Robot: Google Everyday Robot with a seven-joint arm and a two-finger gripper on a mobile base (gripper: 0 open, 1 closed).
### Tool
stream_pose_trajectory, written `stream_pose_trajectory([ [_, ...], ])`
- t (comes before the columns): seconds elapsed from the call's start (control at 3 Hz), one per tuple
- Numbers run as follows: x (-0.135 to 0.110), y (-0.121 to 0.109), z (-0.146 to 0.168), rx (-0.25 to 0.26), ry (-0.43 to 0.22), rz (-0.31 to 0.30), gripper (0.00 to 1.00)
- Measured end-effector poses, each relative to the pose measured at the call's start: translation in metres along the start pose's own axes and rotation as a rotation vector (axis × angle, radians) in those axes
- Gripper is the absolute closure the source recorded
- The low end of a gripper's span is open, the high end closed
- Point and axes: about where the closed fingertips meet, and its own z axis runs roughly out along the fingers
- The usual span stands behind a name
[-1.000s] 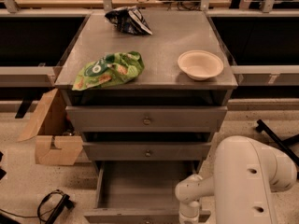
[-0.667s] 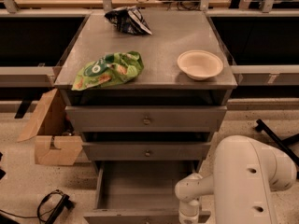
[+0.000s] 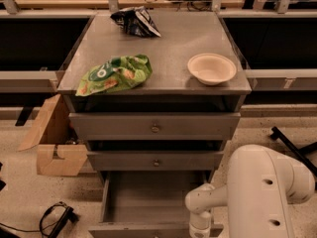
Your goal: Open bottom drawer
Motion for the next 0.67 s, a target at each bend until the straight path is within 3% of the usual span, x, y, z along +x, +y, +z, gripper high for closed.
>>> stream_pose_trajectory([
  [0.67,-0.0011,0.0007,-0.0018,-0.009,-0.005,0.006,1.0],
])
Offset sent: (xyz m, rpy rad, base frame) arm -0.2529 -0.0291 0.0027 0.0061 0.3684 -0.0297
